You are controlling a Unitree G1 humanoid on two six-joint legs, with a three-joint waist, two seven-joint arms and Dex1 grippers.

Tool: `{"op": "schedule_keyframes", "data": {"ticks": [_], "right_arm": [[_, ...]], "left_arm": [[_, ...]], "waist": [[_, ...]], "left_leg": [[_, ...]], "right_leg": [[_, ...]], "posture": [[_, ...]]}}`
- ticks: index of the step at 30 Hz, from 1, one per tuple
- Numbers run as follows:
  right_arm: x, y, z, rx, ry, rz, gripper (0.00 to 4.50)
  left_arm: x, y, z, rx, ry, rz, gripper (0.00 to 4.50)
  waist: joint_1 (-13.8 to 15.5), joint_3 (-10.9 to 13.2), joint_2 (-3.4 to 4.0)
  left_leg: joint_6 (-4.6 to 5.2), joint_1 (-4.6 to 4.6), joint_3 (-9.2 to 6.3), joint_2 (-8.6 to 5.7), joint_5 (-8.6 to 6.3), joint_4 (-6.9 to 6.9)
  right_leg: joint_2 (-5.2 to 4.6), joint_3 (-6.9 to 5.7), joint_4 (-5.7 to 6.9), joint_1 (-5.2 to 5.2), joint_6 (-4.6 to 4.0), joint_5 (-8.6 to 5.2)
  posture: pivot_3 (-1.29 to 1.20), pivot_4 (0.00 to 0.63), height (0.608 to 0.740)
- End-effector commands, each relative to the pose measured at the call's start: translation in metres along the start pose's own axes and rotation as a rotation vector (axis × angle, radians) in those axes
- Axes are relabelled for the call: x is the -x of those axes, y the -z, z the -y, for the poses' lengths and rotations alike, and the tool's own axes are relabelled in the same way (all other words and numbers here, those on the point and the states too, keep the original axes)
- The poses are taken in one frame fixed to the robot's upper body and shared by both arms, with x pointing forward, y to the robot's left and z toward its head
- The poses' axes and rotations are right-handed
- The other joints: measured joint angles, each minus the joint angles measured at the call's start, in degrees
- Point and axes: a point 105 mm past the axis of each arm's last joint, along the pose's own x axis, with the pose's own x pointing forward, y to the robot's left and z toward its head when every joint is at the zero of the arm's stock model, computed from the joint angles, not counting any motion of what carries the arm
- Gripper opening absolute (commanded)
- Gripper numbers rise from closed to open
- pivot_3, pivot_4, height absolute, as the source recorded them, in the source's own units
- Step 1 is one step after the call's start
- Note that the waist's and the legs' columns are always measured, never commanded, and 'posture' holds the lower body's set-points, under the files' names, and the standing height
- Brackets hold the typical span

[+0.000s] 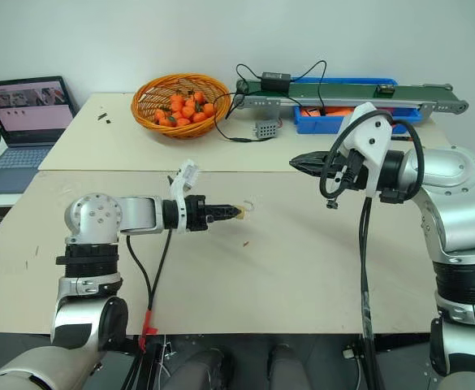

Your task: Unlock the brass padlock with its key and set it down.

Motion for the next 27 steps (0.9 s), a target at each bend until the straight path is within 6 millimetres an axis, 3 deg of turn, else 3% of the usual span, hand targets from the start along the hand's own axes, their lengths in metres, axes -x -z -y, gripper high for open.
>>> {"op": "schedule_keyframes", "data": {"ticks": [1, 19, 21, 22, 26, 27], "right_arm": [[0.004, -0.013, 0.000, 0.025, 0.027, 0.044, 0.06], [0.008, -0.018, -0.006, 0.013, 0.029, 0.031, 0.06], [0.009, -0.018, -0.006, 0.014, 0.031, 0.029, 0.00], [0.009, -0.018, -0.005, 0.015, 0.032, 0.028, 0.00], [0.008, -0.017, -0.006, 0.015, 0.029, 0.023, 0.00], [0.008, -0.016, -0.006, 0.016, 0.023, 0.018, 0.00]], "left_arm": [[-0.008, 0.001, -0.002, 0.015, -0.020, -0.018, 0.04], [-0.059, 0.021, -0.004, 0.150, 0.011, -0.069, 0.04], [-0.059, 0.021, -0.004, 0.154, 0.011, -0.074, 1.04], [-0.058, 0.022, -0.006, 0.157, 0.001, -0.077, 1.20], [-0.055, 0.024, -0.014, 0.158, -0.043, -0.071, 2.72], [-0.052, 0.022, -0.017, 0.155, -0.057, -0.064, 2.91]], "waist": [[0.04, 0.00, 0.00], [0.00, 0.00, 0.00], [-0.04, 0.00, 0.00], [-0.02, 0.00, 0.00], [0.01, 0.00, 0.00], [0.02, 0.00, 0.00]], "left_leg": [[0.00, 0.00, 0.00, 0.00, 0.00, 0.00], [0.02, -0.03, 0.00, 0.00, -0.01, 0.01], [0.02, -0.04, 0.00, 0.00, -0.01, 0.00], [0.02, -0.04, 0.00, 0.00, -0.01, 0.00], [0.02, -0.04, 0.00, 0.00, -0.01, 0.01], [0.02, -0.03, 0.00, 0.00, -0.01, 0.01]], "right_leg": [[-0.01, 0.00, 0.00, 0.00, 0.00, 0.00], [-0.03, -0.02, -0.02, 0.00, 0.00, 0.00], [-0.03, -0.01, -0.01, -0.01, 0.00, 0.00], [-0.03, -0.01, -0.01, -0.01, 0.00, 0.00], [-0.03, -0.01, -0.01, 0.00, 0.00, 0.00], [-0.03, -0.02, -0.01, 0.00, 0.00, 0.00]], "posture": [[0.00, 0.150, 0.740], [0.00, 0.150, 0.740], [0.00, 0.150, 0.740], [0.00, 0.150, 0.740], [0.00, 0.150, 0.740], [0.00, 0.150, 0.740]]}}
